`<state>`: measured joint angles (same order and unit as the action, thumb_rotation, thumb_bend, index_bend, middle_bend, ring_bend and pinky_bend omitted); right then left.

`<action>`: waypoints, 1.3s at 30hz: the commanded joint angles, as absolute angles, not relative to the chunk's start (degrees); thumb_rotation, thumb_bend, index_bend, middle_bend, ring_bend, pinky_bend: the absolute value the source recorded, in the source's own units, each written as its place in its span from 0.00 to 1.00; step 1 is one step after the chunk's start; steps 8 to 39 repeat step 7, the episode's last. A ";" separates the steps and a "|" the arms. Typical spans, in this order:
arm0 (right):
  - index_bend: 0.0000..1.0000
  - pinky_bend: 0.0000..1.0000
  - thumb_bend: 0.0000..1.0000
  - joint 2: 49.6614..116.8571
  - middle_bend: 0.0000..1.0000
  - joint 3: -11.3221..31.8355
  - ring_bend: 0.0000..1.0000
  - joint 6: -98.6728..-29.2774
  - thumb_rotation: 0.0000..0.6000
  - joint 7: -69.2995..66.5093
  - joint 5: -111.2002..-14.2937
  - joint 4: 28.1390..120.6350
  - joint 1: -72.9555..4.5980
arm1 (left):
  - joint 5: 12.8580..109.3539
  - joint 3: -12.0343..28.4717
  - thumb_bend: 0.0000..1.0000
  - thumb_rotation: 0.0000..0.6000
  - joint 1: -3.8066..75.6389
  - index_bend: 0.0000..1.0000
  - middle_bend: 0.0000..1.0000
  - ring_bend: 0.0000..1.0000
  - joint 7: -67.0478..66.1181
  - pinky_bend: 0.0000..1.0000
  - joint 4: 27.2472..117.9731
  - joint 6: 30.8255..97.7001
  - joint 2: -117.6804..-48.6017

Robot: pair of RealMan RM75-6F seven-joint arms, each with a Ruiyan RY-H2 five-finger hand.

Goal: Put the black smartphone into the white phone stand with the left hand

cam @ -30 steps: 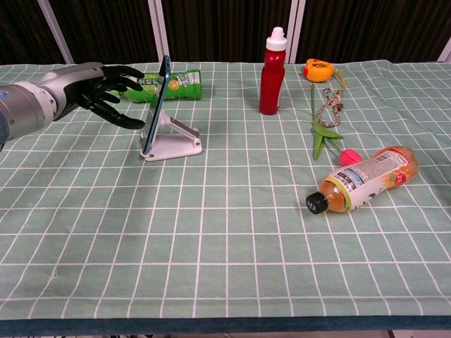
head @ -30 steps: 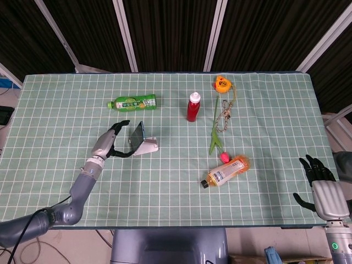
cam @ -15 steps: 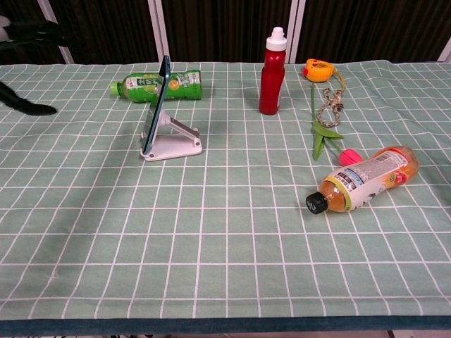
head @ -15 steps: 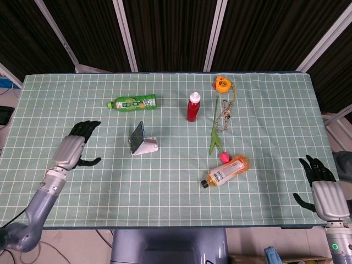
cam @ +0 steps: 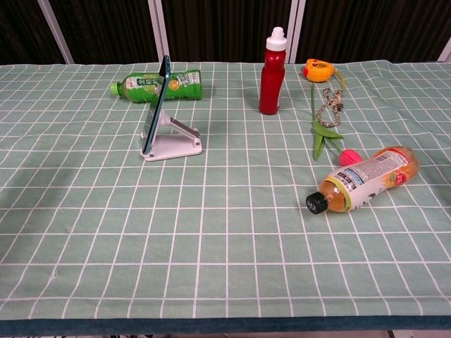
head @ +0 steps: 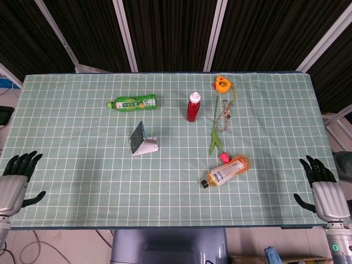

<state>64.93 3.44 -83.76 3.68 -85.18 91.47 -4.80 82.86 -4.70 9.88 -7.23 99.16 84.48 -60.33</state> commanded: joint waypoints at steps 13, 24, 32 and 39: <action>0.08 0.18 0.32 64.97 0.00 3.37 0.00 -84.36 1.00 3.79 -85.17 91.53 -4.36 | 84.24 -5.26 0.15 1.00 6.74 0.00 0.01 0.00 -3.90 0.00 94.92 85.86 -60.35; 0.08 0.18 0.32 64.97 0.00 3.37 0.00 -84.36 1.00 3.79 -85.17 91.53 -4.36 | 84.24 -5.26 0.15 1.00 6.74 0.00 0.01 0.00 -3.90 0.00 94.92 85.86 -60.35; 0.08 0.18 0.32 64.97 0.00 3.37 0.00 -84.36 1.00 3.79 -85.17 91.53 -4.36 | 84.24 -5.26 0.15 1.00 6.74 0.00 0.01 0.00 -3.90 0.00 94.92 85.86 -60.35; 0.08 0.18 0.32 64.97 0.00 3.37 0.00 -84.36 1.00 3.79 -85.17 91.53 -4.36 | 84.24 -5.26 0.15 1.00 6.74 0.00 0.01 0.00 -3.90 0.00 94.92 85.86 -60.35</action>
